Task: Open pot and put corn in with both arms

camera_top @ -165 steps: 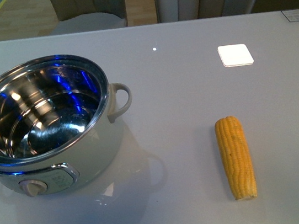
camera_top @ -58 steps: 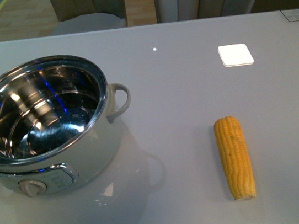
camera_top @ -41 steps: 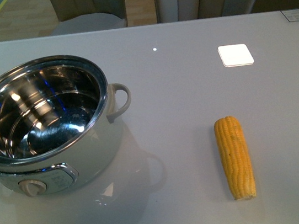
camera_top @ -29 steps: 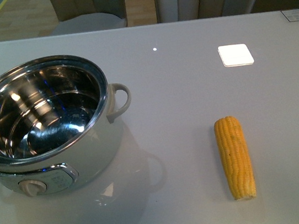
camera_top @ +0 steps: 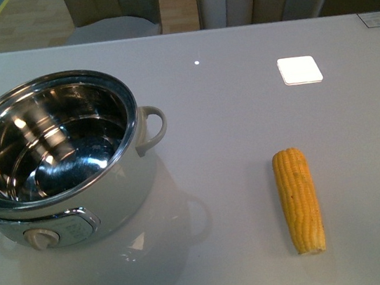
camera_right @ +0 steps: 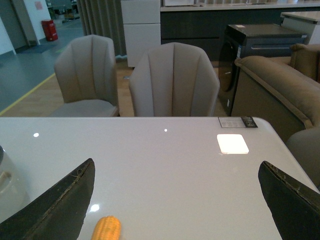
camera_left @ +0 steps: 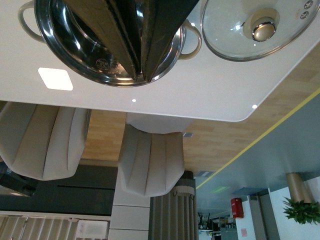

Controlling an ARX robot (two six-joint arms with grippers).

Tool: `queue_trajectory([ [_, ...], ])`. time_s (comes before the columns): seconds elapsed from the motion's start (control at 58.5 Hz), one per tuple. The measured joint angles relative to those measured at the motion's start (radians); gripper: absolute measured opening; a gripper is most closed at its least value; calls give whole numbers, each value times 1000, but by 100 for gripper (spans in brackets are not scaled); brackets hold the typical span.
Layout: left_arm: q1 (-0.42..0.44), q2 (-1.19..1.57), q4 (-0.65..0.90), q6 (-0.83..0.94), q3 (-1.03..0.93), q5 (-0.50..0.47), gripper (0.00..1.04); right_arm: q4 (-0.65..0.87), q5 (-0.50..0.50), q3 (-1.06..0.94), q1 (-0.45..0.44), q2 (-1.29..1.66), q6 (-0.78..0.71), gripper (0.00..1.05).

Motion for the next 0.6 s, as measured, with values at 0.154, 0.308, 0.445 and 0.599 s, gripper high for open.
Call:
queue_trajectory([
  [0.154,0,-80,-77,0,0,0,3,0,0,0,0,0,0,96],
  [0.308,0,-145,-139,0,0,0,3,0,0,0,0,0,0,96],
  [0.445,0,-200,-193,0,0,0,3,0,0,0,0,0,0,96],
  [0.599,0,-264,-257,0,0,0,3,0,0,0,0,0,0,96],
])
